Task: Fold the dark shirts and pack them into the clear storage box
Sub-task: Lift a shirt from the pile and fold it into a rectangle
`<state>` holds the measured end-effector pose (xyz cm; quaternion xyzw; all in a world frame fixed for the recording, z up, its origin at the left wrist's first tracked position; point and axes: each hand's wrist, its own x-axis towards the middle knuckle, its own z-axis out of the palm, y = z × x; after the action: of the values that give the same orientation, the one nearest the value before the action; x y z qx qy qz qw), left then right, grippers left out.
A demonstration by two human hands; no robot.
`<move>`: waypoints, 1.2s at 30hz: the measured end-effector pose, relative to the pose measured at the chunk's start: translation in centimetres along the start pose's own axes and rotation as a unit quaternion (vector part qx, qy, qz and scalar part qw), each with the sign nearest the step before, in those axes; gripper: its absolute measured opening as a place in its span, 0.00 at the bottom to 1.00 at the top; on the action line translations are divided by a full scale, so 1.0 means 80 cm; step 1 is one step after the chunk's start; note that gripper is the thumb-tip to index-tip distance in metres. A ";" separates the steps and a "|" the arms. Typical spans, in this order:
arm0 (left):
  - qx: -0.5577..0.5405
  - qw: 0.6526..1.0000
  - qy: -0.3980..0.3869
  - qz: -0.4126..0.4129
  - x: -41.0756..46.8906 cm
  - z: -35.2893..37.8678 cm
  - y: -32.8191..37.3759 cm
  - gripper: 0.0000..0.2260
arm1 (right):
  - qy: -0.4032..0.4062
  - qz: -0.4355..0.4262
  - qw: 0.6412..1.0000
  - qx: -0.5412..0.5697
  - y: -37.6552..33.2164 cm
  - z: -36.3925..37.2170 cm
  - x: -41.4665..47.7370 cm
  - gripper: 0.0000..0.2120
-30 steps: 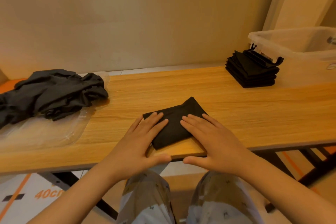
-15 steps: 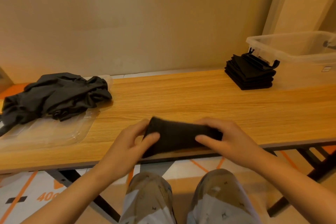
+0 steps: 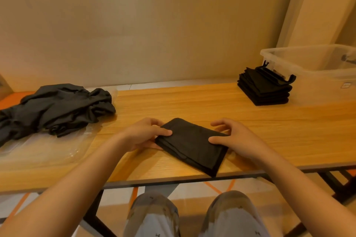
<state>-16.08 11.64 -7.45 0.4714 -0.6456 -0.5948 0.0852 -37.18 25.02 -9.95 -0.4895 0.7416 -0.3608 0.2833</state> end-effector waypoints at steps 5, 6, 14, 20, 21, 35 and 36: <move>0.021 0.998 0.044 0.049 0.010 0.004 -0.009 0.10 | 0.070 -0.087 0.988 -0.108 0.016 0.003 0.002 0.14; 0.028 0.997 0.053 0.058 0.012 0.004 -0.009 0.11 | 0.077 -0.102 0.984 -0.122 0.018 0.004 0.001 0.12; 0.261 0.914 0.236 0.201 0.007 0.011 -0.015 0.22 | 0.166 -0.189 0.939 -0.235 0.027 0.004 -0.002 0.12; 0.451 0.805 0.162 0.350 0.004 0.069 -0.004 0.24 | 0.063 -0.251 0.918 -0.300 -0.005 0.028 -0.010 0.31; 0.483 0.796 0.139 0.338 0.008 0.076 -0.008 0.25 | 0.029 -0.234 0.915 -0.327 -0.003 0.030 -0.009 0.36; 0.531 0.786 0.092 0.303 0.010 0.072 -0.049 0.40 | 0.008 -0.227 0.884 -0.409 0.052 0.025 -0.040 0.31; 0.532 0.783 0.102 0.308 0.004 0.074 -0.051 0.40 | 0.013 -0.237 0.877 -0.418 0.054 0.025 -0.042 0.31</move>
<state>-18.16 16.09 -12.72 0.2759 -0.9578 -0.0481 0.0646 -36.67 28.76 -14.44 -0.7185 0.6891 -0.0797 -0.0512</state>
